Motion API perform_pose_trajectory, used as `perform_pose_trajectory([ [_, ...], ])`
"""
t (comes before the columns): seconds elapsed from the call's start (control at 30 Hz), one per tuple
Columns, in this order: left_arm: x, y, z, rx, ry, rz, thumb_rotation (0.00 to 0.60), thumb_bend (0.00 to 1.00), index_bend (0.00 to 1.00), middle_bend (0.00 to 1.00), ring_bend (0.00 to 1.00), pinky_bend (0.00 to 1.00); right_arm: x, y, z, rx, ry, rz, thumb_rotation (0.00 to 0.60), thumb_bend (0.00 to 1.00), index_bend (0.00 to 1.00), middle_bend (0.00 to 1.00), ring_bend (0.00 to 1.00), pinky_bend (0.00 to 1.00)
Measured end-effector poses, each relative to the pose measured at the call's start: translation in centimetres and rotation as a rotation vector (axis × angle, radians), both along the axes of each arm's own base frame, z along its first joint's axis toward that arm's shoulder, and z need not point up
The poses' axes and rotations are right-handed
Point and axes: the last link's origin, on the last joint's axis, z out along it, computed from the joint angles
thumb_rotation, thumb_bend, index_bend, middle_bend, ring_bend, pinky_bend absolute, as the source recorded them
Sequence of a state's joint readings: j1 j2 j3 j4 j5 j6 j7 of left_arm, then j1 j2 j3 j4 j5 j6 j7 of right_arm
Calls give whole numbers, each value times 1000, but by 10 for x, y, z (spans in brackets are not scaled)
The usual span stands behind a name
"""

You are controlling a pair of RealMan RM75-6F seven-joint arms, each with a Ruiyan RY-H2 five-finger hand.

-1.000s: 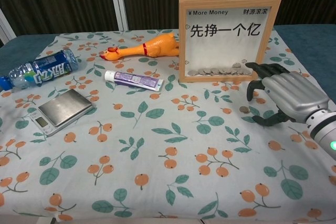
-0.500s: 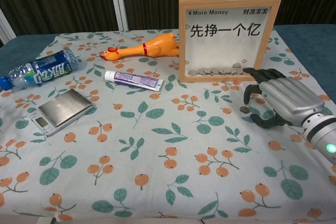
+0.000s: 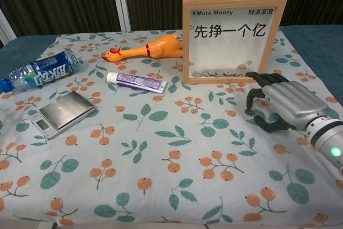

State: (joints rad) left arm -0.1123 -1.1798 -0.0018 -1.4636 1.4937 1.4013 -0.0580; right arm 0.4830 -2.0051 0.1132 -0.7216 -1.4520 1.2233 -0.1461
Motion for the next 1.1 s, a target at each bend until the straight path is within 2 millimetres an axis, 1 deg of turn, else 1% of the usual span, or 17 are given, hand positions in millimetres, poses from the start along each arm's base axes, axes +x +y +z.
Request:
perform_pose_trajectory([
  [0.67, 2, 1, 0, -16, 13, 0, 600, 359, 0, 0, 0, 0, -1, -4, -3, 26, 2, -28, 600, 215, 564, 93, 0, 0],
  [1.1, 1, 2, -3, -27, 12, 7, 600, 358, 0, 0, 0, 0, 1, -7, 0, 8, 9, -21, 600, 215, 659, 94, 0, 0],
])
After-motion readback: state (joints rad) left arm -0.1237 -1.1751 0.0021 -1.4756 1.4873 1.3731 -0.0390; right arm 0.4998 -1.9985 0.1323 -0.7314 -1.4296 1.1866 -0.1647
